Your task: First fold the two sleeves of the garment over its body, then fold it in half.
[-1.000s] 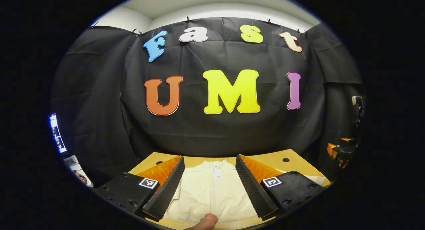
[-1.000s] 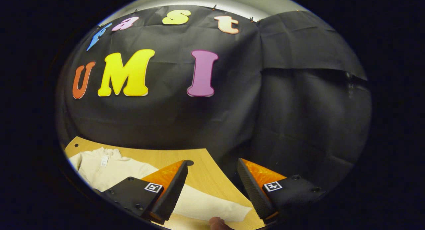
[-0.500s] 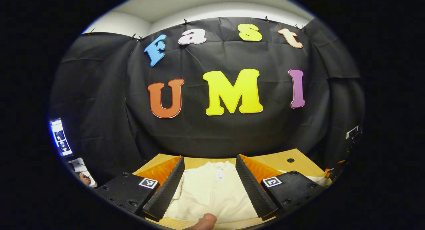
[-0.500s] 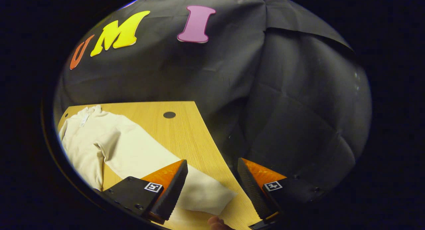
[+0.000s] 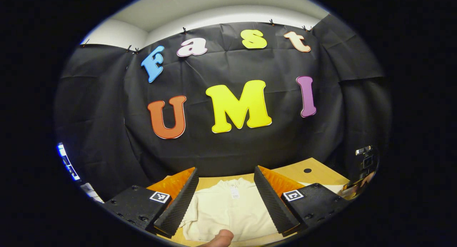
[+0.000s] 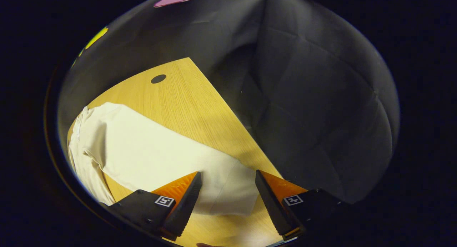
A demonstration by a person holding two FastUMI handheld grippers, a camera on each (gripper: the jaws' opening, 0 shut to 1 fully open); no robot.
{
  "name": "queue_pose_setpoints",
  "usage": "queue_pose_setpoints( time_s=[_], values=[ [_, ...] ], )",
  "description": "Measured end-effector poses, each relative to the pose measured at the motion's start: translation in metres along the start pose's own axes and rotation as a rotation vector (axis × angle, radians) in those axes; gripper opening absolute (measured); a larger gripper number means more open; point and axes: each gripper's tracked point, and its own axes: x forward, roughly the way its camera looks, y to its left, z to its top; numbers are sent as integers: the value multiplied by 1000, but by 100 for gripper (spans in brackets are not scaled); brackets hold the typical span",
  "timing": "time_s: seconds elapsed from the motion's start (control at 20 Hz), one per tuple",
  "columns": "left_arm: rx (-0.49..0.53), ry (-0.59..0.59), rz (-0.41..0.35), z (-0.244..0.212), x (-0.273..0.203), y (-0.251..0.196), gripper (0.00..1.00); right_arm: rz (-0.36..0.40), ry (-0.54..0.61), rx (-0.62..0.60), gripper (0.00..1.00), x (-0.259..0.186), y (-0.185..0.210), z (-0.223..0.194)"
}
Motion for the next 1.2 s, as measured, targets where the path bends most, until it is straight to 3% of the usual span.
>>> queue_pose_setpoints(
  time_s=[0.3,0.5,0.75,0.8,0.85,0.9,1.0,1.05,1.15,1.2],
  values=[
    [-33,32,-10,-13,3,18,99,-78,155,208,92,2,-3,-12],
    [-47,61,-28,-22,3,25,99,-108,251,165,93,-5,-4,-19],
    [-43,108,-9,-44,-1,40,99,-112,273,167,88,-5,-4,-16],
    [-53,128,-7,-51,-3,43,99,-116,269,170,75,-4,-9,-17],
    [-63,139,-4,-55,-4,46,99,-118,269,178,52,-4,-8,-17],
    [-74,161,4,-63,-5,51,99,-112,265,187,44,-3,-4,-16],
    [-84,183,16,-69,-5,56,99,-118,273,203,13,-8,-1,-17],
    [-84,171,13,-67,-4,58,99,-120,272,213,15,-11,-1,-16],
    [-78,147,2,-64,-3,59,99,-113,243,223,5,-20,6,-8],
    [-76,142,-3,-64,-2,60,99,-110,223,207,5,-26,7,-1]
  ],
)
